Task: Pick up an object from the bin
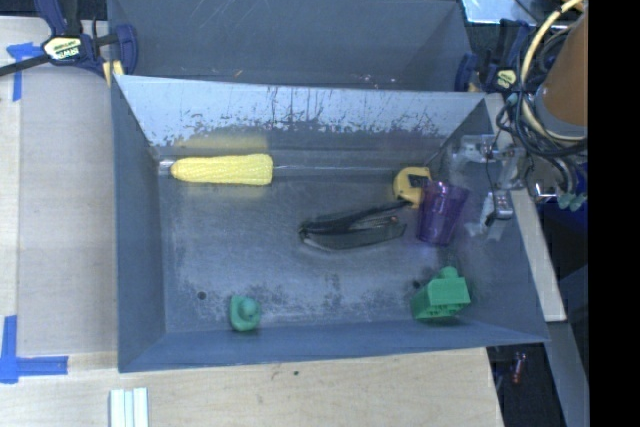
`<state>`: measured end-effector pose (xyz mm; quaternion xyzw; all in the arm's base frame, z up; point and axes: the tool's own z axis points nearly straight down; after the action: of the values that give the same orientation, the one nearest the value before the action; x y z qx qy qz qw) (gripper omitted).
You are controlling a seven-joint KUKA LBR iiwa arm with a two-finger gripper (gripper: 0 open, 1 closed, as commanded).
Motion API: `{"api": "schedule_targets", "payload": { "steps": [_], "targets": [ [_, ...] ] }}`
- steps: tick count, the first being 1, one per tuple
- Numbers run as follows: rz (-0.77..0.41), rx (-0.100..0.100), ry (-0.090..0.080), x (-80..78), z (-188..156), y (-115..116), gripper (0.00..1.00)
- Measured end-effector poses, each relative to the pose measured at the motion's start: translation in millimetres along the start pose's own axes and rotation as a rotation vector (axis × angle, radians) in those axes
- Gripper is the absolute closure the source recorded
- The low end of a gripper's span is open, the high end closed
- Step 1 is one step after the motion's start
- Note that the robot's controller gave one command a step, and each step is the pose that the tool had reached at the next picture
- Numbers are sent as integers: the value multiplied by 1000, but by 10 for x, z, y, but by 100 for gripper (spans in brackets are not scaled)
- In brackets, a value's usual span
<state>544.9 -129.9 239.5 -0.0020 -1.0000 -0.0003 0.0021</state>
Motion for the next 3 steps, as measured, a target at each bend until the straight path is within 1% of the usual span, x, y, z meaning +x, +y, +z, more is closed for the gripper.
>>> {"api": "schedule_targets", "payload": {
  "steps": [1, 2, 3],
  "targets": [
    [-4, 1, -8, -17, -46, 8, 0],
    [-156, 3, -13, -564, 1346, 677, 0],
    [73, 4, -19, -345, 878, 1016, 0]
  ]
}}
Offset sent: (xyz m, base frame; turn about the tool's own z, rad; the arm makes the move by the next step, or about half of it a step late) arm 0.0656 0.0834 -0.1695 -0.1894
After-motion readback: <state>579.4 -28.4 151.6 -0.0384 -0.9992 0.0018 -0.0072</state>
